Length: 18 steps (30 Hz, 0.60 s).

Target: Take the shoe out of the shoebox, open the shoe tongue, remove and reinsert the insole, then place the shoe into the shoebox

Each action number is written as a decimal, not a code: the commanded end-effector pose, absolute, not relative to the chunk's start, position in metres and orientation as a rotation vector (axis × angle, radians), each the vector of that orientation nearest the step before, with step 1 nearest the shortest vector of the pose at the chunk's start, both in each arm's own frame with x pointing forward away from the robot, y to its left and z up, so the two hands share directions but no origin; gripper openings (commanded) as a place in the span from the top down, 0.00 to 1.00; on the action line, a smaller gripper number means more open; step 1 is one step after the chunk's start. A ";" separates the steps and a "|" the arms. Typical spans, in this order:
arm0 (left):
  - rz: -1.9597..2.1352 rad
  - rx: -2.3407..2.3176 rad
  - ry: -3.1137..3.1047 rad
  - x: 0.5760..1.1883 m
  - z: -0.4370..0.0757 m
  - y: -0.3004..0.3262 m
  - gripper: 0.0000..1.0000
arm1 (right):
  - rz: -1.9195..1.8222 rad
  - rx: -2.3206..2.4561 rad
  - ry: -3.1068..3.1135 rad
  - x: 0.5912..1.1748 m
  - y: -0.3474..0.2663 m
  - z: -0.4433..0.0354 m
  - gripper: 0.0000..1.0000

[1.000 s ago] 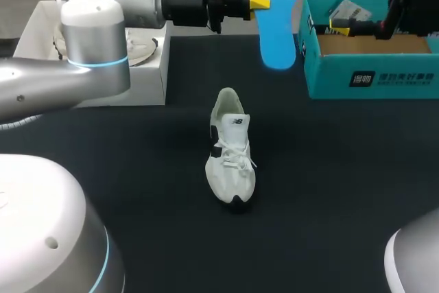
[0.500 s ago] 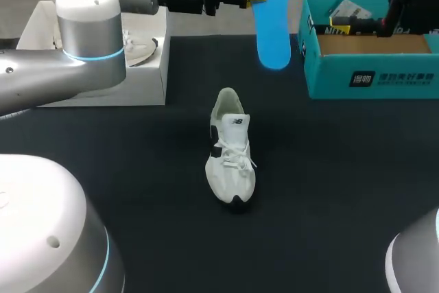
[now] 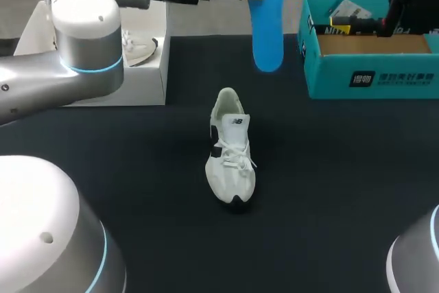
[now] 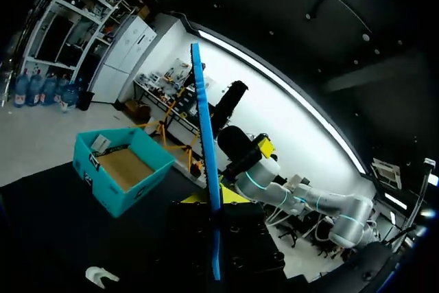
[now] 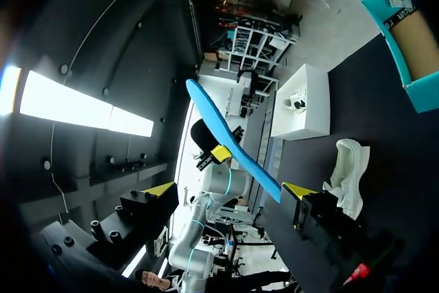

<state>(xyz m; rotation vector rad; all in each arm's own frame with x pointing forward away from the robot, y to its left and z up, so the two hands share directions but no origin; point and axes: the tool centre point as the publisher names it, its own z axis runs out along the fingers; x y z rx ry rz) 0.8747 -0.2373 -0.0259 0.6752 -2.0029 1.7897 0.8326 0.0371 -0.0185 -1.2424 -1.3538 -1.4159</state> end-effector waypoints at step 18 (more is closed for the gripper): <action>1.992 0.268 -1.946 0.879 -0.022 -0.237 1.00 | -1.417 -1.245 -1.353 0.832 0.038 -0.019 0.00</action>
